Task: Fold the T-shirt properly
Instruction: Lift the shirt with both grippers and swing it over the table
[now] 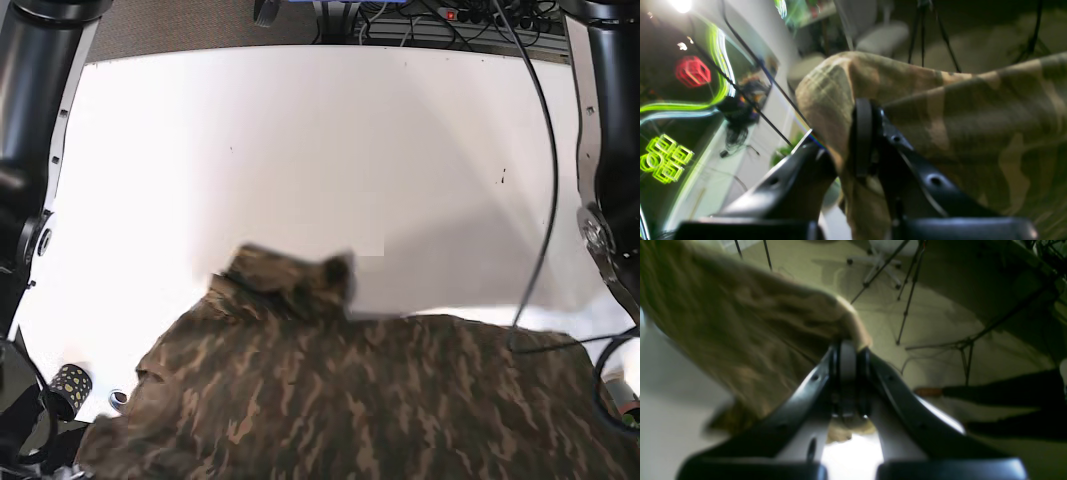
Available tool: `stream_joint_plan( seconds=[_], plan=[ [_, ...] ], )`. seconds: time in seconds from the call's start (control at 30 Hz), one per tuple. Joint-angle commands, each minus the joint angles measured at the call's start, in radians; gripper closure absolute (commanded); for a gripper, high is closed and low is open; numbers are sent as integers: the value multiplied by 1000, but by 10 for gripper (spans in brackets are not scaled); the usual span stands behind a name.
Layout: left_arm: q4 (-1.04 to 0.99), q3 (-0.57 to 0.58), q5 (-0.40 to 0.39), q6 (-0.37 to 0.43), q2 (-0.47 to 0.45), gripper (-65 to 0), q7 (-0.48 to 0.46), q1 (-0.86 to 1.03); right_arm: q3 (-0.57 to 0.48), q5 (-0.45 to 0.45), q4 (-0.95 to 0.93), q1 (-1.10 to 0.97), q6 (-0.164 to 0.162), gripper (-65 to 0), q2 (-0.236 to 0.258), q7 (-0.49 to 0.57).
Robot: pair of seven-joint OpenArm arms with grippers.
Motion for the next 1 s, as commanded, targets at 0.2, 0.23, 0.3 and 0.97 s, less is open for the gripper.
stream_joint_plan(
  seconds=[0.2,0.23,0.3,0.97],
  plan=[
    [47,-1,8,6,-20,-17,-1,-8,-14,50,9,25,-2,0,27,-28],
    [59,-3,7,6,-20,-17,6,13,-13,60,9,25,-2,0,30,-30],
    [93,-3,7,6,-20,-17,6,67,-11,81,10,25,-2,0,41,-30],
    [424,-76,5,4,36,-15,42,645,242,164,233,-520,-2,0,87,-48]
  ],
)
